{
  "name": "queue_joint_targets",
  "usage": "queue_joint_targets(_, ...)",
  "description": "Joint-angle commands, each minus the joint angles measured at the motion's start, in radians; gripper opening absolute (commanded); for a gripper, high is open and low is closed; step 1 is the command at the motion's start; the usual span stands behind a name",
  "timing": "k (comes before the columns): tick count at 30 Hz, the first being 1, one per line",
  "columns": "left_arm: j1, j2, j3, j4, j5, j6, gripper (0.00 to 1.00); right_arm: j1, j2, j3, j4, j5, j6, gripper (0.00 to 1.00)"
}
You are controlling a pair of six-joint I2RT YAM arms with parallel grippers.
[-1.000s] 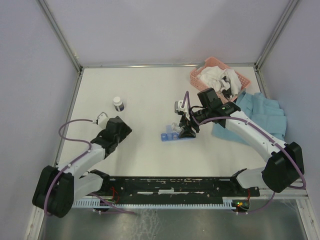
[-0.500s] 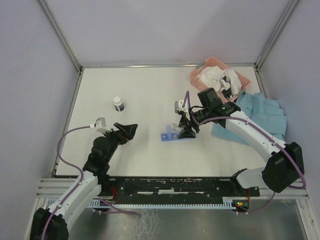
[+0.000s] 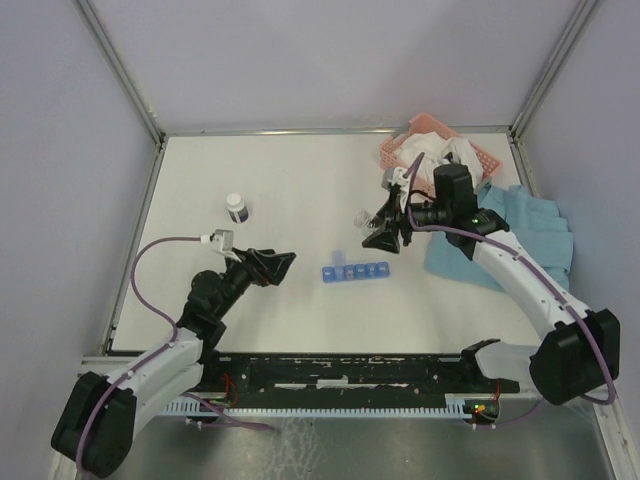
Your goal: Sort the pills into containers
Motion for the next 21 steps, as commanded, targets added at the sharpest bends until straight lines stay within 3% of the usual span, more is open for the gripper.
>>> queue_joint_targets(1, -0.125, 0.034, 0.063, 0.095, -0.135, 0.161, 0.95, -0.108, -0.127, 0.008, 0.438, 0.072, 0.378, 0.01)
queue_joint_targets(6, -0.216, 0.066, 0.14, 0.001, -0.208, 0.23, 0.94, -0.351, -0.141, -0.009, 1.04, 0.285, 0.967, 0.01)
queue_joint_targets(7, -0.22, 0.064, 0.145, -0.006, -0.209, 0.234, 0.94, -0.376, -0.124, -0.007, 1.157, 0.283, 1.106, 0.01)
queue_joint_targets(10, -0.233, 0.023, 0.139, -0.015, -0.22, 0.235, 0.94, -0.349, -0.037, 0.033, 1.739, 0.151, 1.62, 0.01)
queue_joint_targets(11, -0.237, 0.004, 0.133, -0.015, -0.226, 0.234, 0.94, -0.322, -0.054, 0.053, 1.762, 0.099, 1.652, 0.01)
queue_joint_targets(13, -0.245, -0.029, 0.119, -0.011, -0.235, 0.223, 0.94, -0.31, -0.17, -0.011, 1.734, 0.111, 1.477, 0.01)
queue_joint_targets(15, -0.252, -0.045, 0.114, -0.007, -0.237, 0.215, 0.94, -0.339, -0.322, -0.083, 1.348, 0.276, 1.161, 0.01)
queue_joint_targets(16, -0.255, -0.046, 0.117, -0.007, -0.237, 0.21, 0.94, -0.351, -0.336, -0.066, 1.201, 0.329, 1.122, 0.01)
queue_joint_targets(17, -0.259, -0.043, 0.124, -0.009, -0.234, 0.209, 0.93, -0.373, -0.311, -0.048, 1.215, 0.313, 1.194, 0.01)
queue_joint_targets(19, -0.265, -0.034, 0.146, -0.023, -0.23, 0.21, 0.93, -0.351, -0.225, -0.044, 1.636, 0.224, 1.508, 0.01)
queue_joint_targets(20, -0.267, -0.029, 0.158, -0.029, -0.229, 0.212, 0.93, -0.324, -0.199, -0.007, 1.739, 0.171, 1.6, 0.01)
queue_joint_targets(21, -0.269, -0.021, 0.172, -0.037, -0.222, 0.213, 0.93, -0.321, -0.219, 0.014, 1.677, 0.12, 1.536, 0.01)
